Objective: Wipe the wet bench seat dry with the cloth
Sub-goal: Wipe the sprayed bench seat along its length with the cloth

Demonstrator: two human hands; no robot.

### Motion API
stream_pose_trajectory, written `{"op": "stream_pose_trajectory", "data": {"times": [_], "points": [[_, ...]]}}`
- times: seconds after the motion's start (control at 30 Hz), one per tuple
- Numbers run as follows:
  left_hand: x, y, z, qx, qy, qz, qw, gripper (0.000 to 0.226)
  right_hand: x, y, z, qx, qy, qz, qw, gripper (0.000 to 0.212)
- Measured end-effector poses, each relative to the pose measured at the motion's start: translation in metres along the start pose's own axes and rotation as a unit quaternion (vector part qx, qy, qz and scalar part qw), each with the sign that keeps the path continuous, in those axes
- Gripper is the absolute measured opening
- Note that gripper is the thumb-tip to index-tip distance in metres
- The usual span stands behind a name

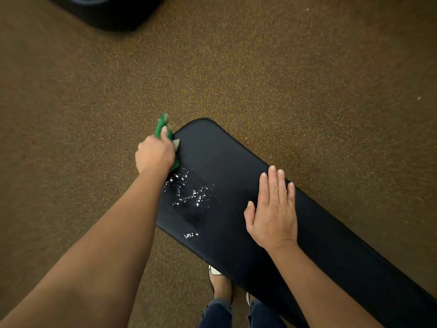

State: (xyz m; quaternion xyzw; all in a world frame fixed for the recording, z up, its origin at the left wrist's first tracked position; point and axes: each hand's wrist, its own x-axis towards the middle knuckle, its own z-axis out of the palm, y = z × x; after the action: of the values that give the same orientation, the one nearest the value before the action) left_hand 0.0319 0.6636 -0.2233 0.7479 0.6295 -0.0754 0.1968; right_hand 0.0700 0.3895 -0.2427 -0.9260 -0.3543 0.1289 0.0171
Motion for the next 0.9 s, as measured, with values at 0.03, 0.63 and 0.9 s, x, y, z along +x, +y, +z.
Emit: {"op": "stream_pose_trajectory", "data": {"times": [0.03,0.63,0.9], "points": [[0.001,0.016,0.002,0.006,0.001,0.025,1.0,0.062,0.0,0.0,0.001,-0.001,0.001,-0.002,1.0,0.072],[-0.078,0.003,0.049,0.079,0.017,0.341,0.937,0.06,0.0,0.002,0.001,0.008,0.005,-0.013,1.0,0.072],[-0.087,-0.006,0.055,0.047,0.02,0.338,0.94,0.062,0.0,0.002,0.002,0.008,0.003,-0.011,1.0,0.072]]}}
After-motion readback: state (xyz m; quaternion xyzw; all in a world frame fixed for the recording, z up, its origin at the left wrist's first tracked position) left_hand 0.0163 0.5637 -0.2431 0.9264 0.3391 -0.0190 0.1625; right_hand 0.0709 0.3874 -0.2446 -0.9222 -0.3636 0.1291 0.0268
